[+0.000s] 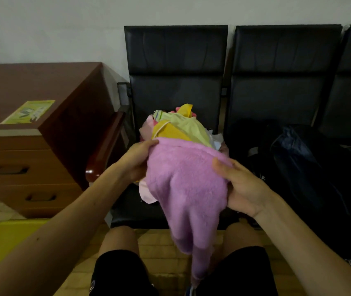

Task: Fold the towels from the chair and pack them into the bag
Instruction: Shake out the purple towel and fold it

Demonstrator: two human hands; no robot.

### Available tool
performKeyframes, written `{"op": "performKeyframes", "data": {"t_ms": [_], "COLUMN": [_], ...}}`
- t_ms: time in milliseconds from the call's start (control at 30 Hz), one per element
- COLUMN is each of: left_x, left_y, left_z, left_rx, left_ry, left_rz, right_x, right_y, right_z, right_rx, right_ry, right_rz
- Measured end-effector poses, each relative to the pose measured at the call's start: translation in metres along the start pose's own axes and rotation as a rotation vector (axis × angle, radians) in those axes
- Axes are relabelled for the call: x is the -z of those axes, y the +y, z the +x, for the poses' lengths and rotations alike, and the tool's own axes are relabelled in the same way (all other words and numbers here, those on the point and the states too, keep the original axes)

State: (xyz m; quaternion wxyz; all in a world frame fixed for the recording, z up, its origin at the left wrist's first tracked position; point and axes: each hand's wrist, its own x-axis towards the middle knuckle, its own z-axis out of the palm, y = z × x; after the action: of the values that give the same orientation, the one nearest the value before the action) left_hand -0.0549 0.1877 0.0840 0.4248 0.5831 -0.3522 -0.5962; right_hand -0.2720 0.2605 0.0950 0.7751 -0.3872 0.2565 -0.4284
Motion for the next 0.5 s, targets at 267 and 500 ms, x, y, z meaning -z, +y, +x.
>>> {"op": "performKeyframes", "data": {"t_ms": [267,500], "left_x": [-0.010,-0.002], "left_y": [-0.071,-0.090], "left_z": [-0.021,-0.030], "left_rx": [0.161,0.347], "left_ry": [-0.131,-0.433], "left_rz": [-0.211,-0.132], "right_x": [-0.011,0.003], "right_y": [-0.022,-0.020], "right_z": [0.010,0.022], "right_rx": [0.074,0.055], "right_ry": [0.149,0.342], "right_rz": [0.045,-0.067]}}
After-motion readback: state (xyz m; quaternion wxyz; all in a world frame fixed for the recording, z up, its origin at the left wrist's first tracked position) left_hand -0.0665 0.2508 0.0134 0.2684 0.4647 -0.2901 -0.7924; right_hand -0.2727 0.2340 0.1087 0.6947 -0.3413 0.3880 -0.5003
